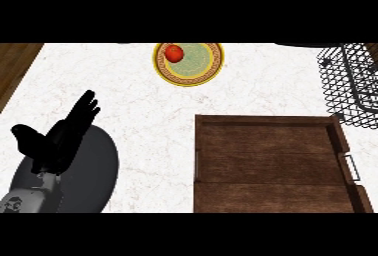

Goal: Pick the pear from the tray and place it in the tiered basket

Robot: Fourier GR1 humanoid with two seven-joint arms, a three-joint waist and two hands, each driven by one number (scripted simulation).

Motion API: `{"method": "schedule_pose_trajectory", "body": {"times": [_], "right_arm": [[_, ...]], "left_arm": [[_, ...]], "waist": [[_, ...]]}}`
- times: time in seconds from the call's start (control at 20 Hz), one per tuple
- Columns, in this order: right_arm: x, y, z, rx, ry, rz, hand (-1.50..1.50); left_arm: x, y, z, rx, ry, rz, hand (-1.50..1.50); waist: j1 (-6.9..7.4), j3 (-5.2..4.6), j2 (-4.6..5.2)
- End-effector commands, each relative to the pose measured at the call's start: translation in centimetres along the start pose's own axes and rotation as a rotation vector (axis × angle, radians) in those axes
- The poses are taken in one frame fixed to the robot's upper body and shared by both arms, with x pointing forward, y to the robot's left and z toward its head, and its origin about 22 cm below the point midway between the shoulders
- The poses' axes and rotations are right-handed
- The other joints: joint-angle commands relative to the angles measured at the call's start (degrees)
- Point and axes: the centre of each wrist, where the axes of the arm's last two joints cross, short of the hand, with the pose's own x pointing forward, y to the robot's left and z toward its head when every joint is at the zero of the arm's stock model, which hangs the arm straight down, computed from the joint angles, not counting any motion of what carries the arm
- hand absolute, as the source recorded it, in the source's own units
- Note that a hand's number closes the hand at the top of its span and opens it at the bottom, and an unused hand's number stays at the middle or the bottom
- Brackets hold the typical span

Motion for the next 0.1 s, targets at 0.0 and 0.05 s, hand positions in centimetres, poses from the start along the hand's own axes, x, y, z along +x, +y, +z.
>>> {"method": "schedule_pose_trajectory", "body": {"times": [0.0,0.05], "right_arm": [[0.81,-1.25,0.56,-0.005,-0.02,0.022,-1.5],[1.46,-1.84,0.75,-0.012,-0.01,0.017,-1.5]], "left_arm": [[0.26,-0.17,-0.26,0.002,-0.009,-0.002,0.0],[-0.25,0.03,-0.04,0.004,0.002,0.002,0.0]], "waist": [[-0.01,0.12,0.3],[0.04,0.04,0.24]]}}
